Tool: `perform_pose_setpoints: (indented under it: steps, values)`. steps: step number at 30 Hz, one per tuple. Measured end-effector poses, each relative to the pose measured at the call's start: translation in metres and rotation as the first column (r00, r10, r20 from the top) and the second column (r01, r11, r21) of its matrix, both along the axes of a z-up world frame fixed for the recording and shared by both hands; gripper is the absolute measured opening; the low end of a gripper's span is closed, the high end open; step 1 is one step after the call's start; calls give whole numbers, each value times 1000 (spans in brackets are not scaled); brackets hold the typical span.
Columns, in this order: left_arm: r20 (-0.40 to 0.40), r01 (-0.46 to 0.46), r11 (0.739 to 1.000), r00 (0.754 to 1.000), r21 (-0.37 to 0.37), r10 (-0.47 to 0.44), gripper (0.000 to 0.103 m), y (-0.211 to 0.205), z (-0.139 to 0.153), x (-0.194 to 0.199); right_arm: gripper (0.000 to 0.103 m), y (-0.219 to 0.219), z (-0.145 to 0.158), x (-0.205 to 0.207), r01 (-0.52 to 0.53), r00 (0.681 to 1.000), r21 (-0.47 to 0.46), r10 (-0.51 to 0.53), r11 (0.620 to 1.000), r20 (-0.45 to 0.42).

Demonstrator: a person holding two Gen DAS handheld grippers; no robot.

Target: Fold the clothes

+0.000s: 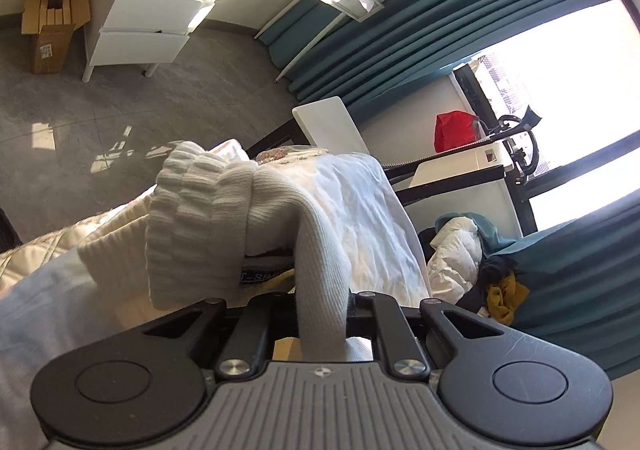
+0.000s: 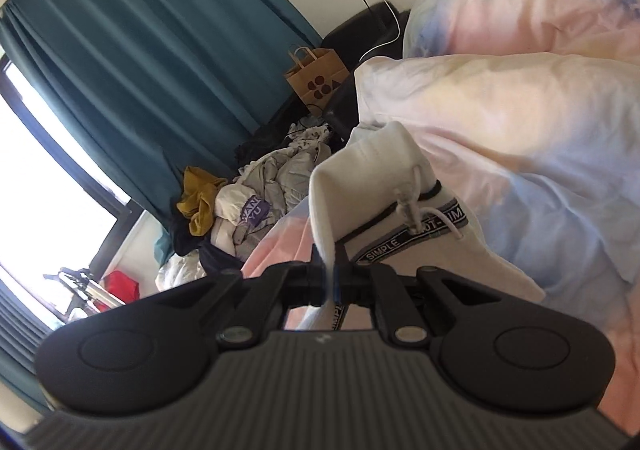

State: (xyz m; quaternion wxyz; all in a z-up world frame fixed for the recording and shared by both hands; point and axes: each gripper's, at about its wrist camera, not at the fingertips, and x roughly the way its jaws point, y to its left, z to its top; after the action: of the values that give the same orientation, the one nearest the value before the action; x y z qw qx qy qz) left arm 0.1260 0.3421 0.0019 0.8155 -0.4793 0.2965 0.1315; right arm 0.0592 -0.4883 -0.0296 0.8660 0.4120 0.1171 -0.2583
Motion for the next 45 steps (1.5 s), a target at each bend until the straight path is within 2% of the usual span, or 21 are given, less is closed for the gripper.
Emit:
perform_pose_setpoints:
  steps: [3, 7, 9, 12, 14, 17, 18, 21, 23, 25, 28, 30, 34, 37, 42, 45]
  values:
    - [-51, 19, 998, 999, 54, -16, 12, -12, -11, 72, 7, 0, -16, 66, 5, 999, -57, -7, 998, -42]
    - [-135, 48, 993, 990, 107, -34, 12, -27, -45, 150, 7, -2, -64, 141, -8, 989, -99, -7, 995, -150]
    - [-174, 51, 992, 984, 114, -31, 13, -30, -62, 174, 7, -2, -89, 171, -33, 980, -124, 8, 992, -198]
    - [-215, 70, 990, 976, 122, -43, 14, -31, -81, 198, 7, -3, -117, 201, -70, 968, -153, 30, 986, -248]
    - [-217, 70, 991, 975, 116, -43, 17, -29, -88, 199, 7, -3, -128, 212, -99, 961, -161, 52, 982, -271]
    - [-210, 67, 992, 977, 109, -43, 21, -28, -93, 199, 15, -8, -133, 218, -170, 955, -148, 126, 974, -269]
    - [-187, 67, 992, 981, 105, -47, 22, -26, -91, 193, 16, -12, -131, 216, -204, 954, -133, 167, 970, -249]
    - [-126, 81, 994, 989, 74, -71, 37, -26, -82, 177, 16, -29, -116, 197, -287, 949, -57, 276, 956, -150]
    - [-65, 96, 994, 994, 49, -93, 45, -26, -71, 159, 21, -38, -101, 176, -309, 946, -14, 305, 951, -110]
    - [-3, 111, 993, 994, 49, -111, 50, -27, -58, 135, 25, -42, -82, 147, -312, 948, -19, 310, 950, -78]
    - [56, 130, 989, 989, 66, -134, 59, -25, -42, 94, 40, -51, -58, 99, -302, 953, -19, 302, 953, -30]
    - [81, 129, 989, 988, 66, -134, 65, -22, -35, 63, 55, -57, -53, 68, -279, 960, 0, 279, 960, -17]
    - [69, 101, 994, 992, 30, -103, 72, -11, -43, 6, 59, -62, -81, 41, -262, 963, 113, 267, 958, -30]
    - [33, 56, 996, 998, -67, -54, 73, 3, -64, -25, 62, -65, -102, 21, -246, 965, 197, 259, 949, -41]
    - [-23, 6, 984, 1000, -179, -10, 73, 11, -103, -34, 63, -71, -137, -13, -214, 967, 333, 247, 918, -61]
    - [-26, 10, 975, 1000, -220, -16, 72, 13, -129, -18, 63, -74, -158, -30, -195, 967, 405, 243, 893, -70]
